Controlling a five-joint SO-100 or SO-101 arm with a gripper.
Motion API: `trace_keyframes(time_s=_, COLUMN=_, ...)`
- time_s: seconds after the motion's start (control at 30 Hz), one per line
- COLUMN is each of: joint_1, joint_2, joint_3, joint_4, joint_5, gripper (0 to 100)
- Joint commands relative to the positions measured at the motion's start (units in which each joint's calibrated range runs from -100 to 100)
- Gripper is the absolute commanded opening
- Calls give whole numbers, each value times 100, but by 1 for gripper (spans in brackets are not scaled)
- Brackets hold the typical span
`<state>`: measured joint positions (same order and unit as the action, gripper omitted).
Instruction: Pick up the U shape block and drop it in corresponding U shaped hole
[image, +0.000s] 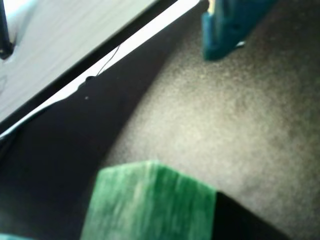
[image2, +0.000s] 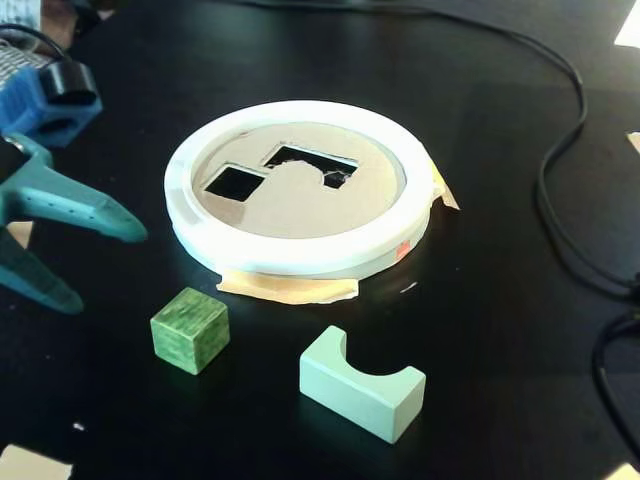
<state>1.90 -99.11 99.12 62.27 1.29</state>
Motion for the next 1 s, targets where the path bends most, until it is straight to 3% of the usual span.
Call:
trace_keyframes(time_s=0.0, joint_1=110, joint_2=-80, joint_3=51, joint_4=-181, joint_5=-34, gripper=95)
trace_keyframes(time_s=0.97, joint_1=110, joint_2=-80, joint_3=70, joint_4=-231, joint_5=-34, gripper=97)
